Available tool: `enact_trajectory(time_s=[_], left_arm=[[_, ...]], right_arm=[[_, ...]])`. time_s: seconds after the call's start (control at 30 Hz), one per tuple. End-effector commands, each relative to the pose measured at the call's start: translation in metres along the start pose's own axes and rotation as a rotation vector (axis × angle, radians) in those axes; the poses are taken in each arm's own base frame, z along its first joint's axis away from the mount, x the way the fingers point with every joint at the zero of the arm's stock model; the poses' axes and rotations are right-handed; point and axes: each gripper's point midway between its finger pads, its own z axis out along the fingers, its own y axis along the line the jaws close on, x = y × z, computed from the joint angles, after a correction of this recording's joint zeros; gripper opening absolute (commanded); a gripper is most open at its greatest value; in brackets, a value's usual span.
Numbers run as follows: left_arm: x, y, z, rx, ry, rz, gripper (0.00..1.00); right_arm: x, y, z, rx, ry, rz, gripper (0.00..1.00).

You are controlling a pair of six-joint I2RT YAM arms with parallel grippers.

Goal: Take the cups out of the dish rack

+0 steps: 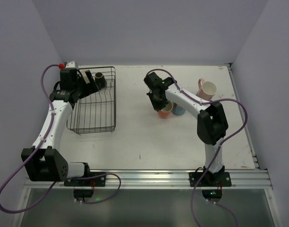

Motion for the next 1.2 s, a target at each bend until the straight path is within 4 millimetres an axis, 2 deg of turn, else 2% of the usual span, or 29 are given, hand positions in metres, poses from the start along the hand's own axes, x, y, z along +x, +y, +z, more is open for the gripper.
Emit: enact_trajectory(time_s=[0.0,0.27,0.37,0.57,0.7,0.73,0.8,0.83,0.9,0.93,1.0,1.03,1.07,1.13,1.17], left_arm=[[-0.021,-0.002,-0.001,-0.012,-0.045,0.03,0.98],[-0.025,-0.001,0.002,-0.02,-0.046,0.055,0.98],[-0.025,0.0,0.005,-0.026,-0.04,0.072,0.98],[-0.027,0.006,0.016,-0.064,-0.029,0.102,0.98],[-0.03,0.005,0.034,-0.074,0.0,0.109,0.97],[-0.037,0.002,0.037,-0.073,-0.009,0.11,0.97],[-0.037,0.004,0.049,-0.1,0.008,0.119,0.95],[-0.047,0.001,0.05,-0.104,-0.01,0.118,0.95],[-0.05,0.001,0.06,-0.124,-0.008,0.122,0.95],[-0.061,-0.005,0.06,-0.119,-0.029,0.123,0.95],[-0.058,-0.01,0.074,-0.122,-0.006,0.138,0.94],[-0.066,-0.015,0.077,-0.117,-0.017,0.146,0.94],[-0.058,-0.017,0.09,-0.119,0.012,0.165,0.93],[-0.061,-0.027,0.099,-0.106,0.016,0.19,0.93],[-0.055,-0.027,0.11,-0.113,0.036,0.199,0.92]], right_arm=[[-0.022,-0.003,-0.015,0.013,-0.067,-0.028,0.0],[-0.024,0.002,-0.001,0.006,-0.044,-0.038,0.0],[-0.029,0.004,-0.002,0.0,-0.053,-0.032,0.06],[-0.037,0.004,-0.009,-0.004,-0.085,-0.021,0.24],[-0.042,0.005,-0.016,-0.013,-0.101,-0.017,0.35],[-0.045,0.005,-0.022,-0.015,-0.116,-0.014,0.37],[-0.049,0.004,-0.03,-0.015,-0.137,-0.007,0.4],[-0.052,0.004,-0.042,-0.02,-0.163,-0.004,0.41],[-0.056,0.002,-0.055,-0.021,-0.196,0.006,0.44],[-0.059,0.001,-0.069,-0.031,-0.228,0.013,0.45],[-0.06,-0.001,-0.083,-0.04,-0.262,0.026,0.46],[-0.062,-0.001,-0.091,-0.053,-0.283,0.03,0.46],[-0.061,-0.002,-0.105,-0.066,-0.313,0.04,0.46],[-0.061,-0.003,-0.12,-0.088,-0.347,0.046,0.46],[-0.057,-0.005,-0.132,-0.097,-0.369,0.052,0.46]])
